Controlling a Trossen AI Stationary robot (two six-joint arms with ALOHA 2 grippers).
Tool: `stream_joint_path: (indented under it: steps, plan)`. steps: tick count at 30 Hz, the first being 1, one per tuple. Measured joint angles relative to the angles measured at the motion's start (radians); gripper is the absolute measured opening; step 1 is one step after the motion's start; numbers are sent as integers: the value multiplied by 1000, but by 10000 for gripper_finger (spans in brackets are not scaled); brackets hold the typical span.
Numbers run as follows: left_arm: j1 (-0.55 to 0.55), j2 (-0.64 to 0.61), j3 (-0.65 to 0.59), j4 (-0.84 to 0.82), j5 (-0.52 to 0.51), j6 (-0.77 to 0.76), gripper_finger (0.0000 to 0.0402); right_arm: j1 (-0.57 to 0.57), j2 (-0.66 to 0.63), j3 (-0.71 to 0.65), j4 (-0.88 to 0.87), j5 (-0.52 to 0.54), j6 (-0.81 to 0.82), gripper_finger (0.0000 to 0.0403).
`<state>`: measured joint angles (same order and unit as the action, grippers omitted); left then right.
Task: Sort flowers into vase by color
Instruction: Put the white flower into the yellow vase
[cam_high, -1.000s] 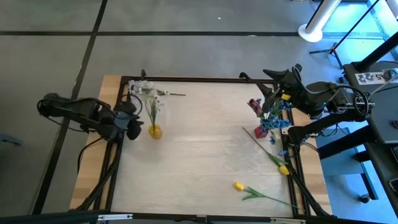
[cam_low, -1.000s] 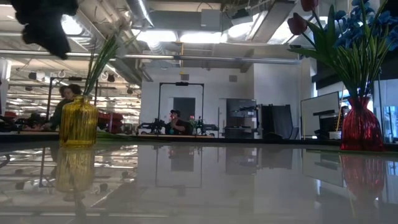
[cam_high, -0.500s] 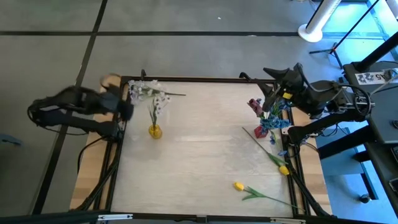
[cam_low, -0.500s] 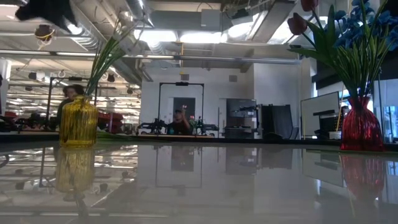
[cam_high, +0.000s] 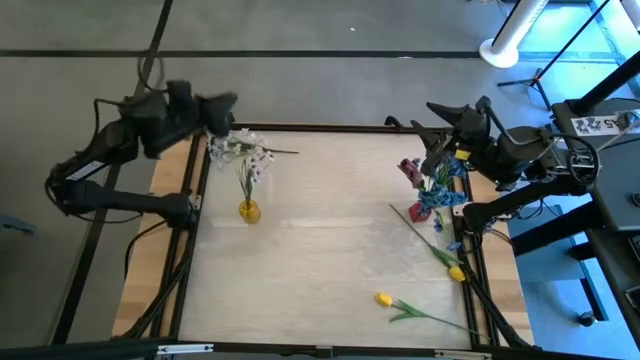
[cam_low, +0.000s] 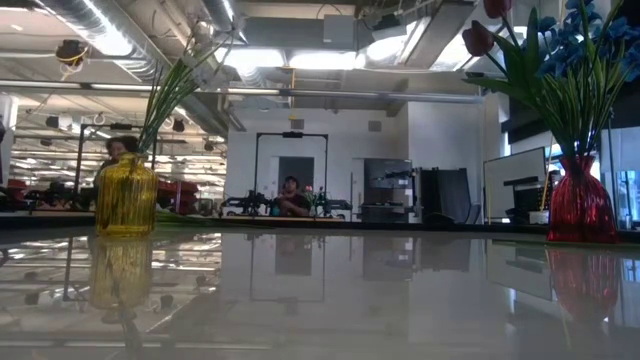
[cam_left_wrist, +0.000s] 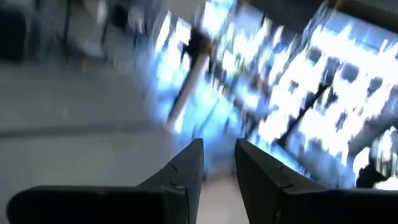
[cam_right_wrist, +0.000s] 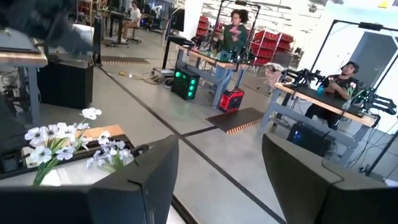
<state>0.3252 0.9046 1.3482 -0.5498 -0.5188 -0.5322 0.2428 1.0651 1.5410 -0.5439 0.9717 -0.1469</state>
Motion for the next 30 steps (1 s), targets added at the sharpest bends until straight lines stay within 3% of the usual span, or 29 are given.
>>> stream_joint_path:
  steps: [2,4,13,17,27,30]
  plan:
    - [66,38,1,120,-26,8,91,0,1,0,-18,-34,29,232]
    - [149,81,1,138,-52,-24,91,0,1,0,-32,-58,42,232]
    - [525,323,-1,-146,-49,-378,89,-1,-1,0,-35,-94,-15,239]
    - [658,418,-1,-221,52,-475,101,-1,-3,0,-35,-94,-39,266]
    - [667,622,-25,-354,74,-774,123,-32,12,0,-170,-98,-3,349]
    - [647,662,-86,-355,143,-914,125,-97,14,0,-274,-199,90,355]
